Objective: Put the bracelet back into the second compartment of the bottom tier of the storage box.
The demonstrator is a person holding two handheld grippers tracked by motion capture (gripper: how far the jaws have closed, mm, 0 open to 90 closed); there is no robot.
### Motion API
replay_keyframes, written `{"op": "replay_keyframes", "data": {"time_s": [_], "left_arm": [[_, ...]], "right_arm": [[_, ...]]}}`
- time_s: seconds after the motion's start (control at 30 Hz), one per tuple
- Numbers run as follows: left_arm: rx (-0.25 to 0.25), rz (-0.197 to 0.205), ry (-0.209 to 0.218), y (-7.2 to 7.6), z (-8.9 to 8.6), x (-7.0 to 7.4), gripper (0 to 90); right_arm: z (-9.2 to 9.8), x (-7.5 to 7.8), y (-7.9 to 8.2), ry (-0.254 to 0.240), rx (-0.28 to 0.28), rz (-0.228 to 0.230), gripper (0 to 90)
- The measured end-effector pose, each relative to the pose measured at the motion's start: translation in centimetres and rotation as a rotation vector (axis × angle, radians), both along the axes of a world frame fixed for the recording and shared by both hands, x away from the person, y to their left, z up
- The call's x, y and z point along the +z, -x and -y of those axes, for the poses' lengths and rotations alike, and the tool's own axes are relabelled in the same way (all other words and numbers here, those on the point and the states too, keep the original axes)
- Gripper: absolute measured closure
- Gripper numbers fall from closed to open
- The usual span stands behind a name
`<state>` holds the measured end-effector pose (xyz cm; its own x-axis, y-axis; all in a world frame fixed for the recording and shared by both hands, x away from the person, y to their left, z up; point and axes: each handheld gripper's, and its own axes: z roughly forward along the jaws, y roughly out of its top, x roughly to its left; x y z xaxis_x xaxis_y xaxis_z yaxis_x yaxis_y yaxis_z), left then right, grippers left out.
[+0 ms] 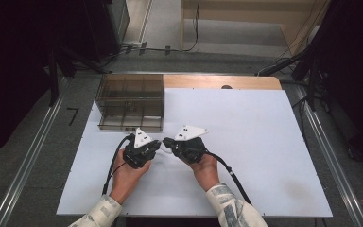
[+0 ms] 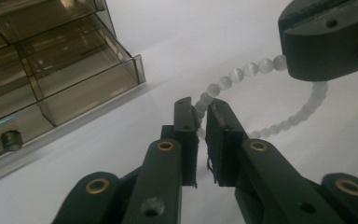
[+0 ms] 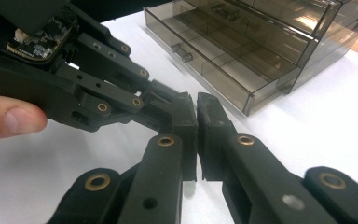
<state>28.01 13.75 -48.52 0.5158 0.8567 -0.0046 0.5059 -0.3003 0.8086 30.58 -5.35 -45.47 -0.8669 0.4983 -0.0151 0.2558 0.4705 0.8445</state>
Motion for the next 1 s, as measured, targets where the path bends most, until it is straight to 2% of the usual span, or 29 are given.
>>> {"op": "replay_keyframes", "data": {"time_s": [0.2,0.4,0.5,0.77,0.8,0.83,1.0], "left_arm": [[0.008,-0.007,0.005,0.0,-0.3,0.2,86.2],[0.021,0.005,0.025,-0.1,-0.7,0.6,86.2],[0.036,0.008,0.029,-0.2,-0.9,0.7,86.3],[0.068,0.027,0.051,-0.3,-1.9,1.5,86.2],[0.073,0.031,0.055,-0.3,-2.0,1.6,86.3],[0.075,0.034,0.061,-0.3,-2.1,1.8,86.3],[0.092,0.047,0.072,-0.5,-2.5,2.4,86.2]], "right_arm": [[-0.1,-0.1,0.1,0.004,-0.002,0.002,84.0],[-0.1,-0.2,0.0,0.012,-0.001,0.004,83.0],[-0.1,-0.2,0.0,0.008,-0.003,0.004,79.9],[0.4,0.0,-0.3,0.012,-0.025,0.003,65.9],[0.5,-0.1,-0.3,0.014,-0.028,0.003,60.2],[0.5,-0.1,-0.3,0.014,-0.028,0.003,60.2],[0.7,-0.2,-0.4,0.020,-0.042,-0.008,44.3]]}}
